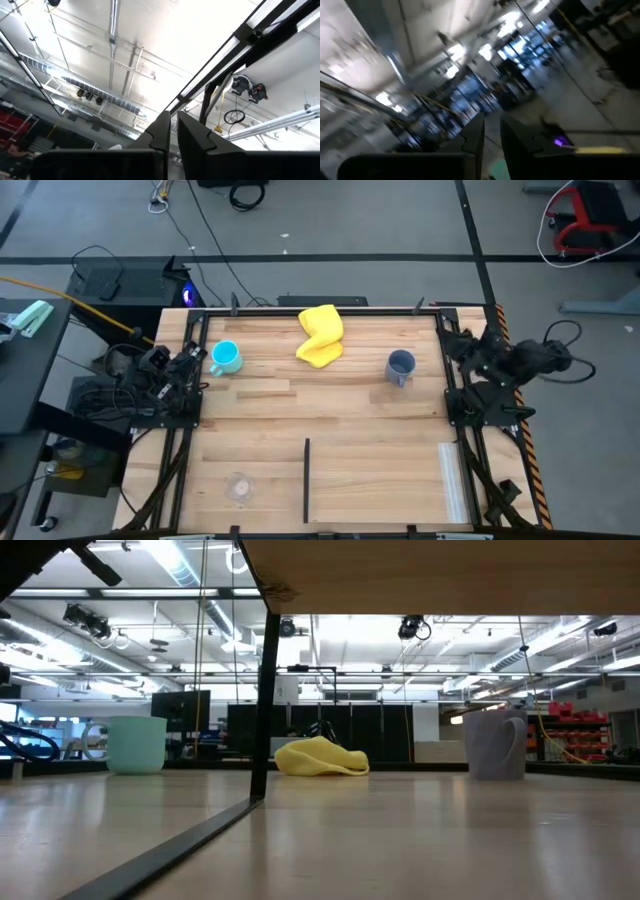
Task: Stack small to large cups/mugs on shelf
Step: Put the purple mug on the shelf
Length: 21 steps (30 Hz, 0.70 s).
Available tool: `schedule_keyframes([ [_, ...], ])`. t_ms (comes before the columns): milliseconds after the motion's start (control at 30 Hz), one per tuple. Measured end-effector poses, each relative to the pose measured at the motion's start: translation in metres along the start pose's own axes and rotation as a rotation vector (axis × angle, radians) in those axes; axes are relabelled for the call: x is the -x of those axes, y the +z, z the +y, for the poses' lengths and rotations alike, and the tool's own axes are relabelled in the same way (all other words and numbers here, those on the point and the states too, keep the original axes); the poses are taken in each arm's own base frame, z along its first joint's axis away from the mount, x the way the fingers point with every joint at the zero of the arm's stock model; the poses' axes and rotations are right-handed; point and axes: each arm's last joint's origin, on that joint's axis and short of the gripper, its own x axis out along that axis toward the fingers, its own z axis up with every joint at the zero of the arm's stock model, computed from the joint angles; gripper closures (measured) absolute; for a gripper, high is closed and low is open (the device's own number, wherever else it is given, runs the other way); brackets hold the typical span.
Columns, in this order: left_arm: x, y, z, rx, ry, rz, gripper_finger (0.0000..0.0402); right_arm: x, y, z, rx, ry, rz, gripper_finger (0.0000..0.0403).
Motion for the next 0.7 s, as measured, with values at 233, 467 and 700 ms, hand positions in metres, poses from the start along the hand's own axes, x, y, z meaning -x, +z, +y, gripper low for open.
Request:
schedule_keyframes([
  [233,0.0,-0.003,0.002,0.022,0.038,0.027,0.0356,0.002,0.047,0.014,0.048,-0.136,0.196,0.0334],
  [467,0.001,-0.01,0.008,0.009,0.135,0.071,0.0346,-0.004,0.081,0.035,0.146,-0.231,0.32,0.0324],
  [700,0.001,-0.01,0.009,0.004,0.169,0.066,0.0337,-0.012,0.092,0.05,0.238,-0.392,0.46,0.0291],
])
